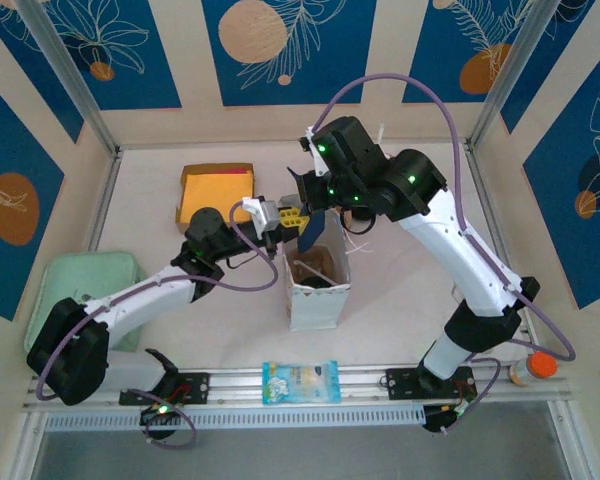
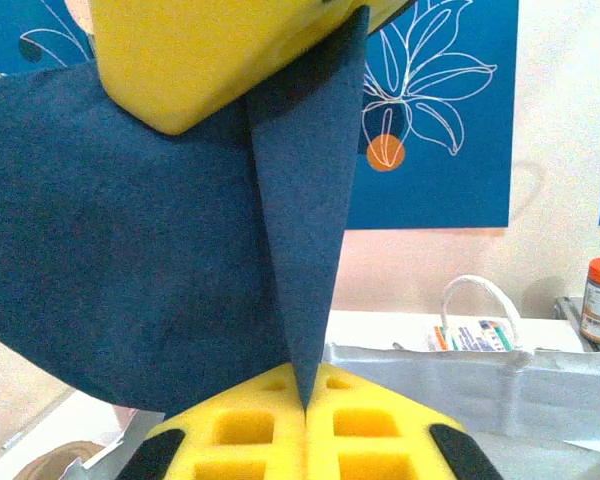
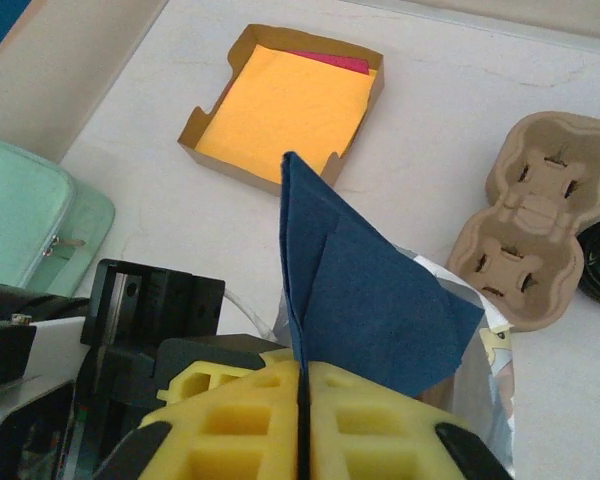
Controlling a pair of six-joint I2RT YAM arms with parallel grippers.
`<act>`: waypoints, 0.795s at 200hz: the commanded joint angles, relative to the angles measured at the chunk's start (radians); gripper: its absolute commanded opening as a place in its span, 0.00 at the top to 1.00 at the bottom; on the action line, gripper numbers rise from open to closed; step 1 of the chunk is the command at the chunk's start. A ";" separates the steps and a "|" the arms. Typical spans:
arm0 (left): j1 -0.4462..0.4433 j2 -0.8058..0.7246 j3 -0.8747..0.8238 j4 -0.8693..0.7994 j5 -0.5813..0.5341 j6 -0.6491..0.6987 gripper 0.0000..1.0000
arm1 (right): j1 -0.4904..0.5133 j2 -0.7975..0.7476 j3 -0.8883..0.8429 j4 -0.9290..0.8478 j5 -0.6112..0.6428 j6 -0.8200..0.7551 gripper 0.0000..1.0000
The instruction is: Pack the takeout coffee
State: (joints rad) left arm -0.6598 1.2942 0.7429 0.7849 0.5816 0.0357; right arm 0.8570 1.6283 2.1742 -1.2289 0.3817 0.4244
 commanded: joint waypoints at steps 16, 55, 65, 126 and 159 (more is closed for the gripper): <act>-0.014 -0.036 -0.010 -0.010 -0.025 0.023 1.00 | 0.010 0.003 0.023 -0.024 0.024 -0.004 1.00; -0.017 -0.058 -0.023 -0.030 -0.052 0.019 0.64 | 0.011 -0.005 -0.010 -0.010 0.026 -0.004 1.00; -0.016 -0.066 -0.026 -0.035 -0.057 0.019 0.62 | 0.011 -0.008 -0.016 -0.007 0.023 -0.004 1.00; -0.023 -0.133 -0.046 -0.090 -0.068 0.004 0.51 | 0.007 -0.005 -0.049 0.014 0.014 -0.003 1.00; -0.024 -0.181 -0.058 -0.132 -0.092 -0.002 0.49 | 0.004 -0.008 -0.077 0.028 0.000 0.004 1.00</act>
State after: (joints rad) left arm -0.6720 1.1568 0.6960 0.6846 0.5117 0.0353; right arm 0.8619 1.6287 2.1170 -1.2198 0.3927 0.4198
